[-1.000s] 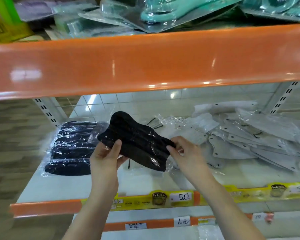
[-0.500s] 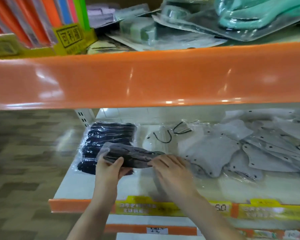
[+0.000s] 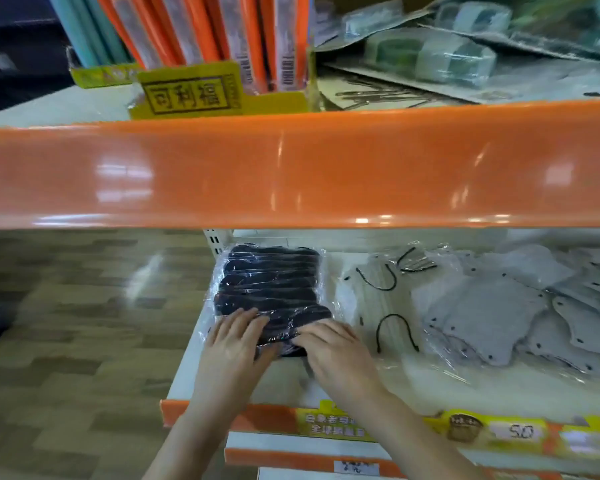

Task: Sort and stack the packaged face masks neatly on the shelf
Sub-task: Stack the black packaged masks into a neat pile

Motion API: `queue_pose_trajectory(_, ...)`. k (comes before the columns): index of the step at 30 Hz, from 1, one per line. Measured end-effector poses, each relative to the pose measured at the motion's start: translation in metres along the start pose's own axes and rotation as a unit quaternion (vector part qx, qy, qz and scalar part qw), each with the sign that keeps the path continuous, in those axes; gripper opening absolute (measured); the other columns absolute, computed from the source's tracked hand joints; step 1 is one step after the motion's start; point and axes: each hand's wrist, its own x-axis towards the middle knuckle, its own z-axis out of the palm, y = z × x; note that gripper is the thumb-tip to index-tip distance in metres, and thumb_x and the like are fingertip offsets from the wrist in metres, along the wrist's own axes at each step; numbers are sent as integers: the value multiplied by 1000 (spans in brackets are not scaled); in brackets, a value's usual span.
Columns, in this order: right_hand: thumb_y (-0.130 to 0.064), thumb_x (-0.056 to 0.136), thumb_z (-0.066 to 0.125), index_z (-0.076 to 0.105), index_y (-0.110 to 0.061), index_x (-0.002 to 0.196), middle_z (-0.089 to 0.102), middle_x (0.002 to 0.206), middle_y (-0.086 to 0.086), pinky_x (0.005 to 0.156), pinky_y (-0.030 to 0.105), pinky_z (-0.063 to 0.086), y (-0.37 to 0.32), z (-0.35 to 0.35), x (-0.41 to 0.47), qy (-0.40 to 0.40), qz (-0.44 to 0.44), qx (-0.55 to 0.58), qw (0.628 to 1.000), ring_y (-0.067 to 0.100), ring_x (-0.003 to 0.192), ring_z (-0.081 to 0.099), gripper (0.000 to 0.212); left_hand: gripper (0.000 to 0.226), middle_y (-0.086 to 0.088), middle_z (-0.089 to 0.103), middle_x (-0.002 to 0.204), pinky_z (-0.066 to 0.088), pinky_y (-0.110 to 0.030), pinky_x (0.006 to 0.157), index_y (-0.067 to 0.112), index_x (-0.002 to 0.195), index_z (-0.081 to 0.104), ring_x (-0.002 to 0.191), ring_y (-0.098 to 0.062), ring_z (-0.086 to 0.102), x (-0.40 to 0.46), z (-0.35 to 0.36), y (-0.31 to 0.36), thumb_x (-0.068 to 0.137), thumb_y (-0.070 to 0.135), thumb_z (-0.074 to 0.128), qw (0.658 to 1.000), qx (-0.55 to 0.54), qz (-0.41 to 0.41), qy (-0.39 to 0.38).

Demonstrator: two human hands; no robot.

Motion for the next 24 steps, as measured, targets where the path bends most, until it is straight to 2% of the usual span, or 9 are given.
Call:
queue_pose_trajectory(3, -12, 72, 68, 72, -27, 95, 66, 102, -14, 88, 22, 33, -1, 8, 0, -26, 21, 8, 999, 10, 98, 57, 28, 54, -8, 68, 113, 47, -43, 92, 17, 99, 73, 108, -29, 63, -5, 11, -9, 74, 58, 48, 996, 26, 30, -82)
queue_pose_trajectory(6, -17, 69, 77, 72, -30, 93, 65, 100, -17, 85, 20, 32, -6, 13, 2, -58, 31, -9, 998, 8, 93, 59, 28, 45, -9, 69, 112, 52, -48, 85, 24, 97, 74, 107, -31, 64, -5, 15, -18, 75, 52, 46, 993, 35, 50, -103)
queue_pose_trajectory(9, -30, 77, 59, 72, -34, 91, 64, 98, -18, 81, 18, 37, -14, 16, 3, -63, 47, -20, 997, 6, 92, 57, 19, 37, -7, 70, 108, 54, -43, 79, 27, 89, 75, 104, -30, 65, -2, 14, -23, 78, 47, 46, 992, 32, 53, -111)
queue_pose_trajectory(11, -38, 81, 47, 71, -36, 90, 63, 99, -19, 77, 22, 46, -19, 17, 3, -71, 67, -26, 995, 5, 94, 57, 26, 34, -7, 70, 108, 54, -41, 77, 29, 84, 75, 103, -30, 66, -2, 14, -27, 79, 46, 46, 991, 28, 58, -116)
queue_pose_trajectory(16, -45, 80, 45, 68, -33, 99, 59, 110, -14, 83, 25, 47, -22, 21, -4, -77, 77, -44, 993, 7, 103, 53, 32, 33, -5, 69, 113, 55, -39, 76, 29, 88, 74, 103, -29, 66, -6, 17, -33, 80, 42, 45, 992, 14, 64, -104)
queue_pose_trajectory(18, -42, 78, 53, 67, -31, 102, 58, 113, -13, 83, 25, 48, -20, 22, -4, -68, 89, -53, 992, 6, 106, 50, 30, 33, -5, 70, 109, 55, -37, 72, 27, 86, 75, 100, -27, 67, -6, 18, -31, 79, 36, 44, 995, 11, 57, -84)
queue_pose_trajectory(20, -39, 73, 70, 68, -30, 103, 59, 113, -12, 82, 26, 49, -21, 22, -2, -64, 98, -64, 991, 6, 106, 49, 31, 33, -4, 70, 107, 55, -35, 70, 26, 85, 74, 98, -25, 68, -4, 19, -31, 75, 29, 43, 997, 10, 55, -61)
queue_pose_trajectory(24, -28, 61, 84, 70, -27, 100, 62, 108, -8, 79, 29, 52, -23, 25, 3, -53, 104, -96, 988, 11, 102, 59, 41, 20, -5, 71, 103, 54, -36, 66, 17, 80, 71, 97, -27, 68, -1, 23, -32, 71, 21, 53, 998, 8, 56, -13)
